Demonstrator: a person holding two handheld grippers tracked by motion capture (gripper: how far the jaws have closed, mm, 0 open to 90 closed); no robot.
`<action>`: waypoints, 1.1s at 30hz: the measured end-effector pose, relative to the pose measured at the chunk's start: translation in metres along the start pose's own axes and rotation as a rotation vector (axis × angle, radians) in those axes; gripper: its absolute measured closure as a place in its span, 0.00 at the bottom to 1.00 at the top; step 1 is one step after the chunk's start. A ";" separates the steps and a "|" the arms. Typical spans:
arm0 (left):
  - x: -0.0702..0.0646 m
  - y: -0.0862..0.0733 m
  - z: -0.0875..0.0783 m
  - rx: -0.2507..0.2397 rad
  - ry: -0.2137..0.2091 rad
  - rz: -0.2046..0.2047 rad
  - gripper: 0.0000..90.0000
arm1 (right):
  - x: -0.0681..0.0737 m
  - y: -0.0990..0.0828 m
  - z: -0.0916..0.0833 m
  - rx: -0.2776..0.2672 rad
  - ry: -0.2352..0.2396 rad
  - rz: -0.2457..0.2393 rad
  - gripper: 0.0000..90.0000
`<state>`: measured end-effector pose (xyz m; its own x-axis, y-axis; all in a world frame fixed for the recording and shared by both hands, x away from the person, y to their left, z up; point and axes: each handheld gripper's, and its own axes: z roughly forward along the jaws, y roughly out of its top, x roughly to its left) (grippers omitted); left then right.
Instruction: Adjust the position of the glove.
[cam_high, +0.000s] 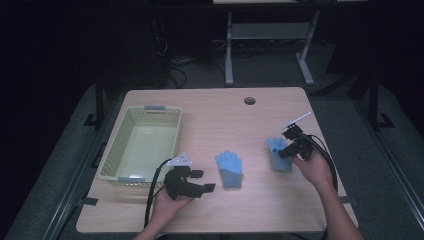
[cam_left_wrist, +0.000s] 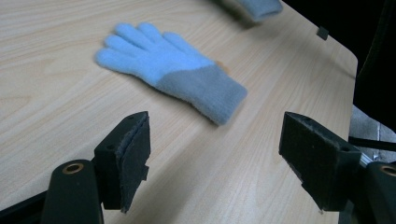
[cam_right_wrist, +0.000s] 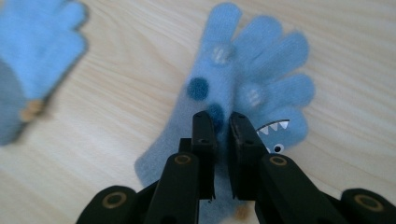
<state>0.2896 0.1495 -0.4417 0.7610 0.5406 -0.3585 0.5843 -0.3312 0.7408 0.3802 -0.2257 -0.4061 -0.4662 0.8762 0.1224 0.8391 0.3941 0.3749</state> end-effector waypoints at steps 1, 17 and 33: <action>0.000 0.000 0.000 -0.001 0.001 0.000 0.27 | 0.002 0.001 -0.003 -0.006 -0.001 -0.009 0.92; 0.000 -0.001 0.000 -0.002 0.011 -0.003 0.27 | 0.039 0.011 -0.027 -0.071 0.063 -0.065 0.91; 0.003 -0.001 -0.004 -0.021 0.027 -0.011 0.27 | 0.080 0.024 -0.030 -0.106 0.107 -0.149 0.91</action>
<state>0.2902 0.1540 -0.4410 0.7466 0.5650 -0.3511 0.5860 -0.3089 0.7491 0.3546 -0.1548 -0.3594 -0.6148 0.7736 0.1535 0.7272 0.4808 0.4899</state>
